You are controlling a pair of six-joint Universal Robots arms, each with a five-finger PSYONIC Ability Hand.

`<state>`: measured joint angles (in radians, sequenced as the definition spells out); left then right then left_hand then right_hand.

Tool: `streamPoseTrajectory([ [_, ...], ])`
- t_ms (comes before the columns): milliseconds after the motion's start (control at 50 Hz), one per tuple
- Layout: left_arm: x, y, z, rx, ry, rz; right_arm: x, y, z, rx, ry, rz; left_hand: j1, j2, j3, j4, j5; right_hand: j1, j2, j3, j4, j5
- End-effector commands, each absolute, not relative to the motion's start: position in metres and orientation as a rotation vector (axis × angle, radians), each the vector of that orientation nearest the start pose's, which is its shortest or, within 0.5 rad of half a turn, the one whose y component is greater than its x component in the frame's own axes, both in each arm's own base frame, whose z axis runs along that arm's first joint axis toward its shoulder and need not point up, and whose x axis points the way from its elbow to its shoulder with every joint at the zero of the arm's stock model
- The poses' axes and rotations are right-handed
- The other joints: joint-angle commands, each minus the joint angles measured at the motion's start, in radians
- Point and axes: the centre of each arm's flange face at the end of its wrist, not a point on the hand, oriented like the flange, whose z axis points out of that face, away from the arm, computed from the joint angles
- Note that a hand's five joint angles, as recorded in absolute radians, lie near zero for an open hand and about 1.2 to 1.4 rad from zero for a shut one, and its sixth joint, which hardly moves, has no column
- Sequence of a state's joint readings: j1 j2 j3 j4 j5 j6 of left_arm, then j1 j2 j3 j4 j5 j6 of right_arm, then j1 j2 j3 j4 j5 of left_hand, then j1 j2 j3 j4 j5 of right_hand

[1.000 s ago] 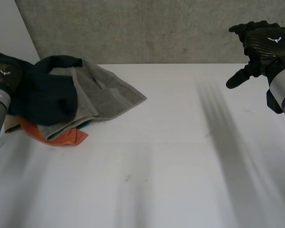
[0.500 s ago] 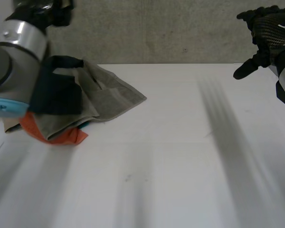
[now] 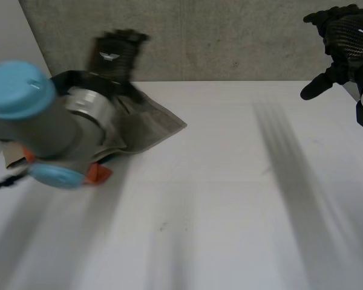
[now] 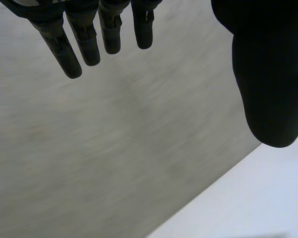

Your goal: Fold the laundry.

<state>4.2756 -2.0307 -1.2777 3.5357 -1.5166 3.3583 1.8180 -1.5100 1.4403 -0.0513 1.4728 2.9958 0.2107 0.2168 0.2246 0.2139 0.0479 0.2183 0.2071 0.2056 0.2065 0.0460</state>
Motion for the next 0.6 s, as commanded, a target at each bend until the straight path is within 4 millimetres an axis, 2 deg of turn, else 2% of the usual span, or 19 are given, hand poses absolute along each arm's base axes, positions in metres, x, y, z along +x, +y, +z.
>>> streamPoseTrajectory([
  [20,-0.202,-0.409,0.256,0.667,1.767,-2.236,0.221,-0.284,0.328,-0.533,1.939,-2.196,-0.021,-0.027,-0.035,-0.024,-0.032,-0.044,-0.033,-0.031,-0.032,-0.046],
  [100,-0.160,-0.444,0.232,0.616,1.768,-2.107,0.224,-0.284,0.323,-0.544,1.950,-2.177,-0.024,-0.030,-0.037,-0.027,-0.035,-0.044,-0.033,-0.031,-0.032,-0.046],
  [160,-0.142,-0.465,0.209,0.620,1.794,-2.069,0.224,-0.284,0.320,-0.547,1.959,-2.167,-0.021,-0.027,-0.035,-0.024,-0.032,-0.044,-0.033,-0.031,-0.032,-0.046],
  [300,-0.122,-0.497,0.166,0.696,1.835,-2.067,0.226,-0.288,0.310,-0.553,1.989,-2.136,-0.006,-0.012,-0.020,-0.009,-0.018,-0.044,-0.033,-0.031,-0.032,-0.046],
  [340,-0.117,-0.504,0.158,0.703,1.838,-2.067,0.226,-0.288,0.309,-0.553,1.992,-2.133,0.137,0.131,0.123,0.134,0.125,-0.044,-0.033,-0.031,-0.032,-0.046],
  [380,-0.118,-0.506,0.155,0.707,1.840,-2.067,0.226,-0.288,0.308,-0.553,1.994,-2.131,0.465,0.459,0.451,0.462,0.453,-0.044,-0.033,-0.031,-0.032,-0.046],
  [400,-0.119,-0.507,0.156,0.702,1.832,-2.073,0.226,-0.288,0.308,-0.553,1.994,-2.131,1.057,1.051,1.043,1.053,1.045,-0.044,-0.033,-0.031,-0.032,-0.046],
  [420,-0.121,-0.507,0.156,0.700,1.831,-2.076,0.226,-0.288,0.308,-0.553,1.994,-2.131,1.184,1.178,1.170,1.181,1.173,-0.044,-0.033,-0.031,-0.032,-0.046],
  [460,-0.124,-0.506,0.158,0.694,1.823,-2.084,0.226,-0.288,0.307,-0.554,1.999,-2.126,1.186,1.180,1.172,1.182,1.174,-0.044,-0.033,-0.031,-0.032,-0.046],
  [500,-0.134,-0.502,0.180,0.649,1.775,-2.130,0.226,-0.288,0.307,-0.554,1.997,-2.128,1.186,1.180,1.172,1.182,1.174,-0.044,-0.033,-0.031,-0.032,-0.046],
  [540,-0.143,-0.495,0.209,0.607,1.720,-2.190,0.226,-0.289,0.307,-0.553,1.998,-2.129,1.186,1.180,1.172,1.182,1.174,-0.044,-0.033,-0.031,-0.032,-0.046],
  [560,-0.151,-0.486,0.237,0.564,1.663,-2.266,0.226,-0.288,0.307,-0.554,1.997,-2.128,1.186,1.180,1.172,1.182,1.174,-0.044,-0.033,-0.031,-0.032,-0.046],
  [600,-0.160,-0.475,0.264,0.528,1.601,-2.355,0.226,-0.289,0.308,-0.553,1.994,-2.131,1.186,1.180,1.172,1.182,1.174,-0.044,-0.033,-0.031,-0.032,-0.046],
])
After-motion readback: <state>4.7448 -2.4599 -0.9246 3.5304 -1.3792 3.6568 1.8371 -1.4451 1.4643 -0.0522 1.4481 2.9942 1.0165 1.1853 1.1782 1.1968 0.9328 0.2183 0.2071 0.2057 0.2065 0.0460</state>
